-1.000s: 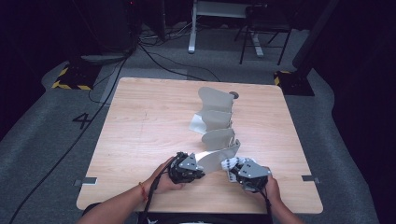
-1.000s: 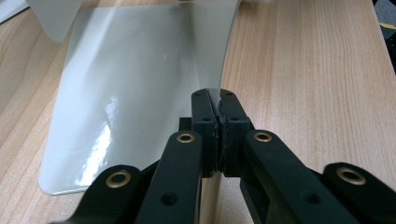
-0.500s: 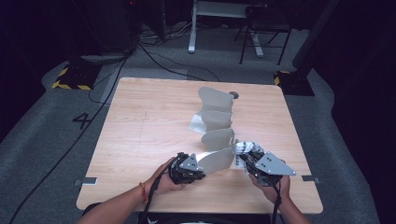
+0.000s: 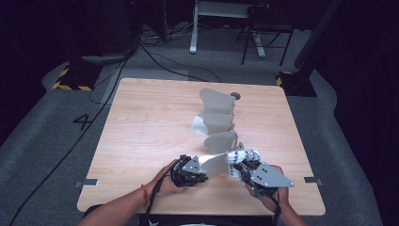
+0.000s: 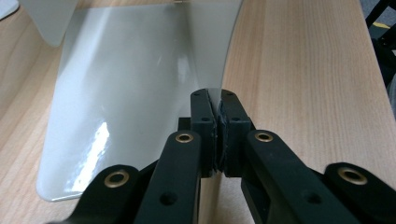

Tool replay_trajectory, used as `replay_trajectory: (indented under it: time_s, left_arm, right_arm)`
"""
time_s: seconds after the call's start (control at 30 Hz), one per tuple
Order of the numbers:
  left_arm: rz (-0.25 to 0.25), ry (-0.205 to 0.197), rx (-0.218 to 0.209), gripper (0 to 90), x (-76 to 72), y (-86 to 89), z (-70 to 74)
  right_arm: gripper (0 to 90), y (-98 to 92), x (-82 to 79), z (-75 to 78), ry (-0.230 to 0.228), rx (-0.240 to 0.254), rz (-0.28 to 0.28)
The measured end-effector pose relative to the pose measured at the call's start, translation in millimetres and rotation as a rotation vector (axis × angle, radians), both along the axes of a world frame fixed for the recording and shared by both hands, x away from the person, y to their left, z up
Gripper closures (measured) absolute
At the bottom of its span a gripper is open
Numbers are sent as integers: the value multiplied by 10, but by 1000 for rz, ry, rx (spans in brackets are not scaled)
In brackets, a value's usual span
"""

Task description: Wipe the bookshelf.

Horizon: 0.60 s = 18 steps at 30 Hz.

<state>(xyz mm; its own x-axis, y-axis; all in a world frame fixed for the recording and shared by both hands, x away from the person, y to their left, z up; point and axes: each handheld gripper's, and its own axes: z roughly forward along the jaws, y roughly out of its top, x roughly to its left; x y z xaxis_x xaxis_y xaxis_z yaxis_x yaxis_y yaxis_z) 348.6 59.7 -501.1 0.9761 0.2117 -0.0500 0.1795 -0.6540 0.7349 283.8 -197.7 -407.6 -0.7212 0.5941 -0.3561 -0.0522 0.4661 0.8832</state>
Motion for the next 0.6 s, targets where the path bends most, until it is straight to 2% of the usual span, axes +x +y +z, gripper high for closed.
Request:
replay_trajectory:
  time_s: [0.07,0.13,0.2,0.3,0.37,0.5,0.6]
  left_arm:
    - [2,13,7,866,-12,4,3]
    - [4,17,5,866,-13,3,1]
    - [4,16,5,866,-13,4,1]
    - [6,12,5,868,-10,11,2]
    - [8,8,0,869,-8,12,0]
    - [7,8,0,870,-8,13,-1]
    - [7,10,1,871,-6,16,0]
  right_arm:
    - [806,82,28,-50,23,-3,27]
    - [805,197,27,-134,43,-52,74]
    - [806,278,31,-213,62,-88,99]
    - [808,370,67,-366,120,-127,133]
    - [808,412,72,-479,126,-177,136]
    - [810,448,124,-740,180,-269,143]
    - [810,423,161,-837,209,-296,141]
